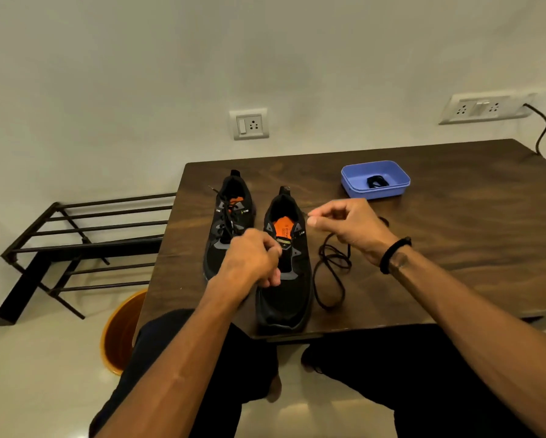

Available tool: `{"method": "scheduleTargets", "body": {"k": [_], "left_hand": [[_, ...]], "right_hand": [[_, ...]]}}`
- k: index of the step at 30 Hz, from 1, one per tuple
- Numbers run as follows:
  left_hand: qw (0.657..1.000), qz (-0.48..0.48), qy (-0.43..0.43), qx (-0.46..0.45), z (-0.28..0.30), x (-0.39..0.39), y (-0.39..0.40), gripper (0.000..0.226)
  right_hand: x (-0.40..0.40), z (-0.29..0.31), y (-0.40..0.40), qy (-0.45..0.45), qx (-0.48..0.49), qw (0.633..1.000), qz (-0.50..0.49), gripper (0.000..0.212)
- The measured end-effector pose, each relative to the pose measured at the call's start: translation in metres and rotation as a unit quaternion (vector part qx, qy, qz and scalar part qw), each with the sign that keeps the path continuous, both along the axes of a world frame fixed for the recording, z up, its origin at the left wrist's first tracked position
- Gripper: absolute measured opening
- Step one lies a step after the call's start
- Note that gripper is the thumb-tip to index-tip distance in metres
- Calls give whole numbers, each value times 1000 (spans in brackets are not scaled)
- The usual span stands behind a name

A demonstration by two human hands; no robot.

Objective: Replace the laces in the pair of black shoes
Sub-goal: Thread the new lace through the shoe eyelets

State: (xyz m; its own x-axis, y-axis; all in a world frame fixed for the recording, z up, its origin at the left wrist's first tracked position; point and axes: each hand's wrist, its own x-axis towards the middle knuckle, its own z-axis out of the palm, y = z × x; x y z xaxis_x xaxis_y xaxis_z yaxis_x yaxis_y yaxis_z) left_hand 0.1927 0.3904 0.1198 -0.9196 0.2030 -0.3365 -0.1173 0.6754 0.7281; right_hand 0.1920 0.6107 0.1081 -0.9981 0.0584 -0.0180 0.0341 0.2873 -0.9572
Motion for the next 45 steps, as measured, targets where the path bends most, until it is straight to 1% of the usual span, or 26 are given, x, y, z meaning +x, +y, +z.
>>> {"method": "scheduleTargets", "body": {"k": [3,5,6,7,9,11,14,16,20,24,26,29,32,35,36,37,40,41,44,45], "left_hand": [[999,-13,-39,-4,-14,2,-1,18],[998,-11,-57,-10,-22,-1,4,20],[998,-8,-67,-9,-25,0,8,18],[997,-2,-76,-9,-29,1,12,16],[997,18,-68,-11,-37,3,21,16],[998,47,-43,-12,-47,3,24,23],[996,87,-25,-4,-55,2,23,23],[996,89,-23,0,-56,2,22,22],[996,78,-49,11,-56,-1,19,25],[992,68,-103,21,-53,-4,14,19],[990,74,-112,28,-54,-4,14,20],[989,92,-113,35,-58,-5,15,18],[989,97,-103,45,-59,-5,17,15],[991,99,-80,40,-60,-4,17,17],[991,101,-76,34,-61,-4,17,18],[991,104,-75,29,-61,-4,17,19],[991,103,-82,24,-61,-5,19,19],[991,99,-87,23,-61,-6,19,18],[992,83,-99,17,-64,-7,21,23],[992,79,-99,14,-65,-8,21,25]], "right_hand": [[3,-11,-12,2,96,994,45,9],[2,-16,-16,-3,200,977,71,6],[1,-18,-17,-13,246,965,86,8],[1,-19,-17,-24,276,956,99,10],[1,-17,-15,-40,306,945,110,11],[0,-15,-12,-45,317,940,114,8],[2,-14,-13,-54,328,933,141,4],[3,-15,-16,-55,335,928,152,4],[5,-18,-26,-48,341,924,165,7],[9,-20,-32,-36,361,920,145,5],[11,-22,-36,-47,366,920,129,6],[13,-28,-43,-65,391,915,77,12],[18,-30,-52,-43,436,897,51,15],[23,-31,-58,17,500,864,58,6],[24,-31,-58,23,505,861,65,6],[23,-32,-58,18,500,862,79,10],[25,-38,-56,1,480,869,120,32],[26,-40,-56,5,471,875,111,31],[27,-42,-55,20,429,902,45,12],[28,-40,-56,22,409,912,29,11]]}}
